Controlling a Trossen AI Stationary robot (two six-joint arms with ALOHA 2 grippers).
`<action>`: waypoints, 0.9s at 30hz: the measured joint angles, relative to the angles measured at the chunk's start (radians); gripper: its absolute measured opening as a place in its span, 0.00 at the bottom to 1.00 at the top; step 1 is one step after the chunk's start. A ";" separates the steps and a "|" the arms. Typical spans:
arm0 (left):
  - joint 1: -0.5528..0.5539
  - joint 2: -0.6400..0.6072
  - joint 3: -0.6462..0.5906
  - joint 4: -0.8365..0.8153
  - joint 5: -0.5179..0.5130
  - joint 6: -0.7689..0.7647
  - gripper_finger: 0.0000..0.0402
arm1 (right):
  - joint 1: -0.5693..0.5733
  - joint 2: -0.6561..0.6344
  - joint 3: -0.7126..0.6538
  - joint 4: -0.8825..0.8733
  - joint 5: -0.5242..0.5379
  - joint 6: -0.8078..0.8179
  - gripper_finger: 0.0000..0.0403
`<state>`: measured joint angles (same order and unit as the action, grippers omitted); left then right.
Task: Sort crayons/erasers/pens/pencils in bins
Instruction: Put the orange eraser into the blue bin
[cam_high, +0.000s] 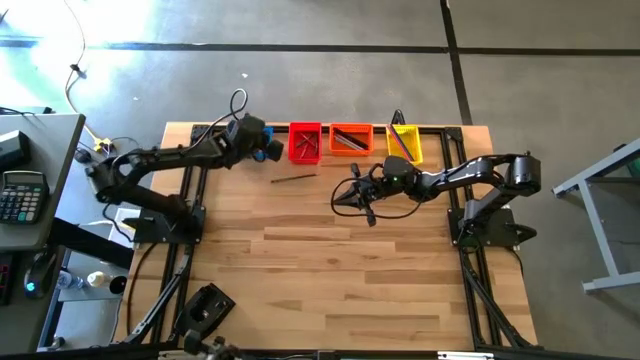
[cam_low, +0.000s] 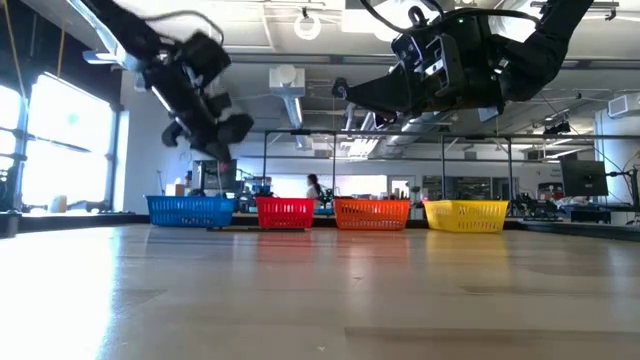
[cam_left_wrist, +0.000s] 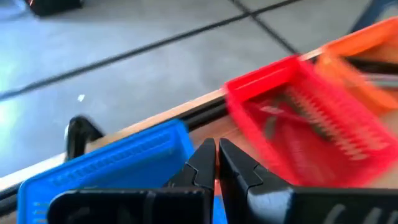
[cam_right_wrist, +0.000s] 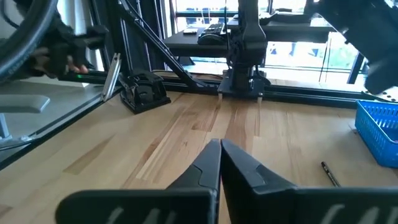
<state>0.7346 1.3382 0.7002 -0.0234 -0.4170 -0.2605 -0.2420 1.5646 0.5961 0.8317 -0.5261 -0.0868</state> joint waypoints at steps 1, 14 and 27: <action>0.024 0.021 0.000 0.004 0.015 0.002 0.00 | 0.000 0.000 0.000 0.000 0.000 0.000 0.01; 0.137 0.212 0.000 0.066 0.116 -0.016 0.00 | 0.000 0.000 0.000 0.001 0.000 0.000 0.00; 0.145 0.220 0.000 0.067 0.118 -0.025 0.12 | 0.000 0.000 0.000 0.001 0.000 0.000 0.00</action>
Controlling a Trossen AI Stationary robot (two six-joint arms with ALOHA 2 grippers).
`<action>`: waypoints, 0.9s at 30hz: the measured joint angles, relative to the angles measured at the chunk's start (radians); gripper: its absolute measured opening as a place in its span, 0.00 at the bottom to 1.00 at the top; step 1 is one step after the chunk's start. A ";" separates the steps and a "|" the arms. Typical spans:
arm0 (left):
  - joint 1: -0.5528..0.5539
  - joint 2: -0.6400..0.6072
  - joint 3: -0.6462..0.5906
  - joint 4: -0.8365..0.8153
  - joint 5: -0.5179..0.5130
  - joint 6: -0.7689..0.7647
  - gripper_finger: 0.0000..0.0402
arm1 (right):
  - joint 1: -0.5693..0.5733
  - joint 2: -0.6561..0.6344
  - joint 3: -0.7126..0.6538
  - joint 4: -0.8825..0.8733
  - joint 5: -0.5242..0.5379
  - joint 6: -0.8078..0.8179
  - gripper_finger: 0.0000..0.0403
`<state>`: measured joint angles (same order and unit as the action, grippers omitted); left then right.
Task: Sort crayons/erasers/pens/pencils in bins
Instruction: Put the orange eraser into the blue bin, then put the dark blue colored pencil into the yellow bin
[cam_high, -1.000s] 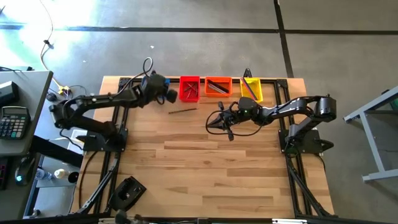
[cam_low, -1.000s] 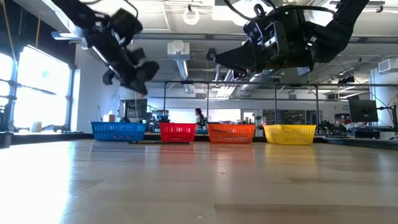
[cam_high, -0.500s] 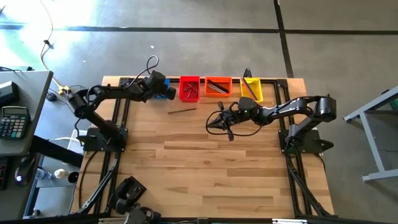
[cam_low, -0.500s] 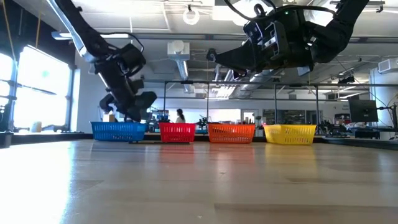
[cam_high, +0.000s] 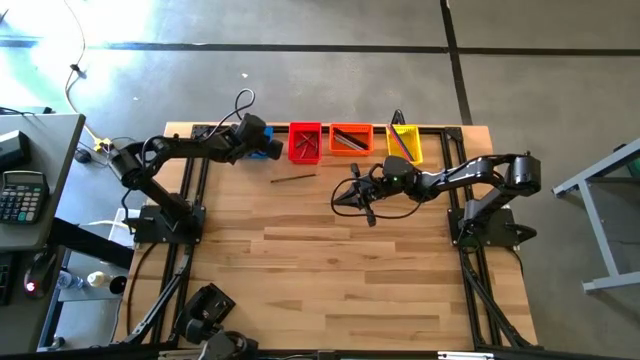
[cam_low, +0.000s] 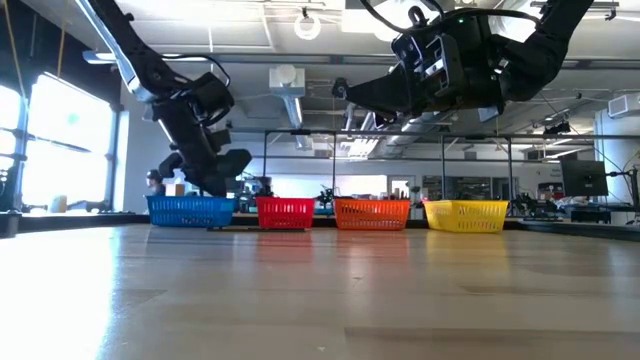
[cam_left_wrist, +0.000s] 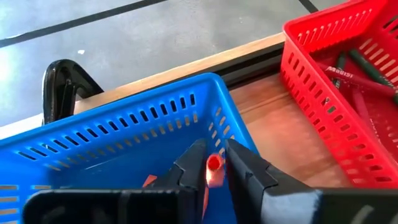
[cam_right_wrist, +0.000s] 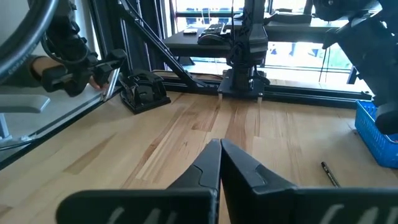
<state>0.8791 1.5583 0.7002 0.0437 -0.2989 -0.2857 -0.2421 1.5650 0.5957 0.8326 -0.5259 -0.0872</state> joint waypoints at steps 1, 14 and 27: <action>0.000 0.000 0.000 0.001 0.000 0.000 0.13 | 0.000 0.000 0.000 0.000 0.000 0.000 0.00; -0.033 -0.035 0.000 0.029 0.039 0.047 0.27 | 0.000 0.000 0.000 -0.001 0.000 -0.008 0.00; -0.168 -0.201 0.000 -0.011 0.287 0.266 0.13 | 0.000 0.000 0.000 -0.005 0.000 -0.026 0.00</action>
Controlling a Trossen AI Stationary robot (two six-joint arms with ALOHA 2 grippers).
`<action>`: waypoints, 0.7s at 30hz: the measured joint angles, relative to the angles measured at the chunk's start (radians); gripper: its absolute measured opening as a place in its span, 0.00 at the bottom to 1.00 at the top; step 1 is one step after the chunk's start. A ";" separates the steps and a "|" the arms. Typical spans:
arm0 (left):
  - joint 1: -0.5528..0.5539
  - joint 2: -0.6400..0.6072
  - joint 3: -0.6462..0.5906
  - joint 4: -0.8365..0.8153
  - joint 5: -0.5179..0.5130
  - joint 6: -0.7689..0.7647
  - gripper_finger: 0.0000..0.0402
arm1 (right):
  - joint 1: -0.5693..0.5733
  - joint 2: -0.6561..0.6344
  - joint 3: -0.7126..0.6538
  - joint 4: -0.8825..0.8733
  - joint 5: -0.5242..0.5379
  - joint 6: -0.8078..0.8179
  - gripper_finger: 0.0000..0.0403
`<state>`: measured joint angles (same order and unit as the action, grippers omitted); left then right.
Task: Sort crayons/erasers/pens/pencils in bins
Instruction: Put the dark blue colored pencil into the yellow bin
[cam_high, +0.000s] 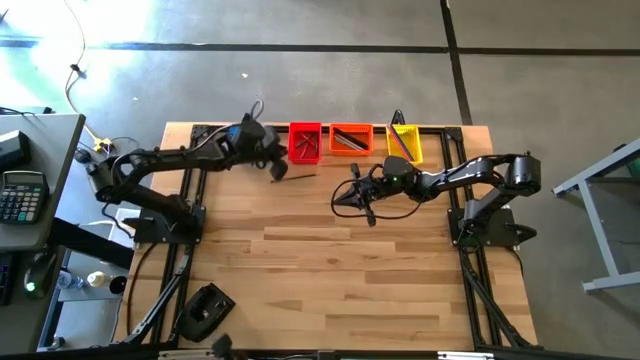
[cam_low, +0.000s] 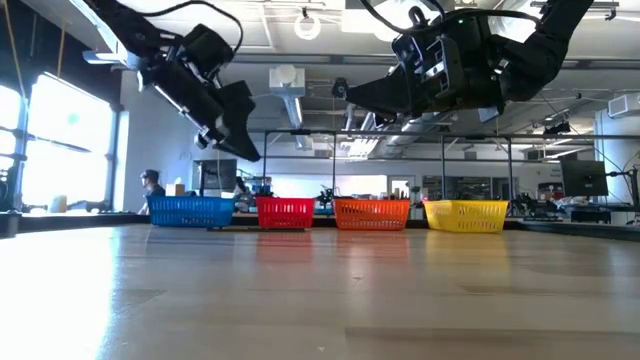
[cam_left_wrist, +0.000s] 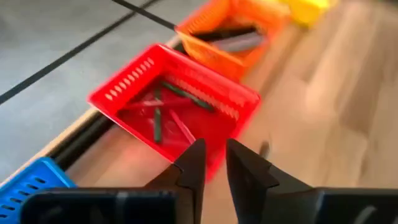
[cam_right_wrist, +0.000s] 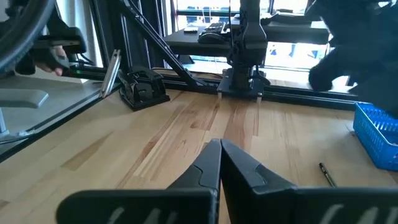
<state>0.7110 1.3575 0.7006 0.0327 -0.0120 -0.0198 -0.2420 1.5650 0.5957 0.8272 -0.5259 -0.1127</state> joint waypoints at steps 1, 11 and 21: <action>-0.010 0.000 0.000 -0.015 0.006 0.023 0.12 | 0.000 0.000 0.000 0.000 0.000 0.000 0.00; -0.123 0.006 0.000 -0.181 0.013 0.136 0.00 | 0.000 0.000 0.000 0.000 0.000 0.000 0.00; -0.151 0.010 0.000 -0.195 0.139 0.129 0.00 | 0.000 0.000 0.000 0.000 0.000 0.002 0.00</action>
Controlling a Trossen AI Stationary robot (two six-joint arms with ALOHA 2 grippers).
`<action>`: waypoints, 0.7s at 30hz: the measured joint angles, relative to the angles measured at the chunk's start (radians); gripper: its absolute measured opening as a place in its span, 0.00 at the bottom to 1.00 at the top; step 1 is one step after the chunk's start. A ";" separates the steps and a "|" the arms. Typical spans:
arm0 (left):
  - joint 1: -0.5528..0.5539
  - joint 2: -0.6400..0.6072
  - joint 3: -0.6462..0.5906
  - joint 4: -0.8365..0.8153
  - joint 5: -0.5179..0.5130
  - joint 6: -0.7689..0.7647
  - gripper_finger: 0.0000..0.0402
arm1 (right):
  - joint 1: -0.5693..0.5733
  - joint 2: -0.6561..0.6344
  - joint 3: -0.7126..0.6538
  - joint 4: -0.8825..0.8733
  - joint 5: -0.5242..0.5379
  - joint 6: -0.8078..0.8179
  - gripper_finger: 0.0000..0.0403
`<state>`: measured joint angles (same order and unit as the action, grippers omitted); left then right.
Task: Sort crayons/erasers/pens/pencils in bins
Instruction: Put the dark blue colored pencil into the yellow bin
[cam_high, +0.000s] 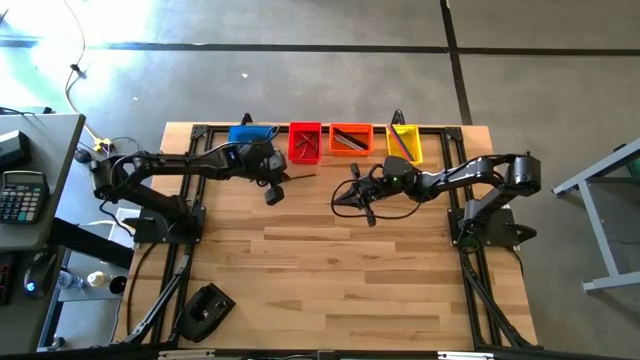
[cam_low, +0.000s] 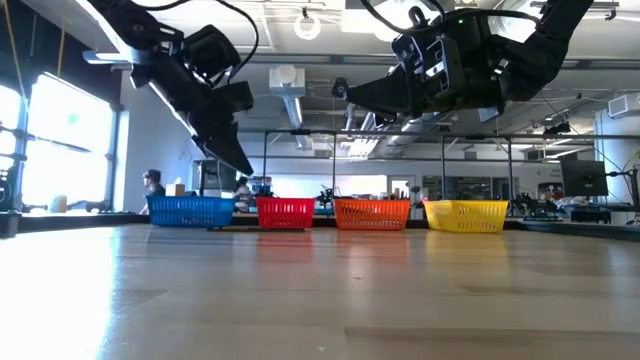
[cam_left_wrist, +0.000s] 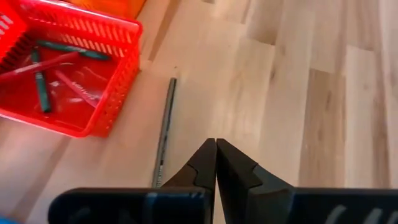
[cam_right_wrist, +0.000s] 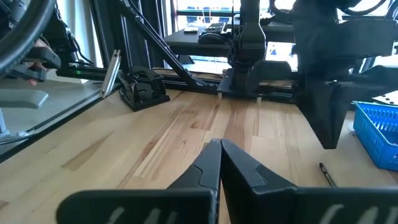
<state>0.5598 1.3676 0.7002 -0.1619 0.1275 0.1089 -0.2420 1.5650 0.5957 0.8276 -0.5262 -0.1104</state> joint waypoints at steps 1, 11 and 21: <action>0.000 0.002 0.000 0.000 0.014 -0.001 0.00 | 0.000 0.000 0.000 0.000 0.000 0.000 0.00; -0.040 0.033 -0.073 0.087 0.013 0.010 0.00 | 0.000 0.000 0.000 0.000 0.000 -0.001 0.00; -0.043 0.035 -0.083 0.094 -0.006 -0.001 0.08 | 0.000 0.000 0.000 0.000 0.000 -0.002 0.00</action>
<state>0.5171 1.4031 0.6174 -0.0681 0.1219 0.1082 -0.2420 1.5650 0.5957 0.8280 -0.5262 -0.1122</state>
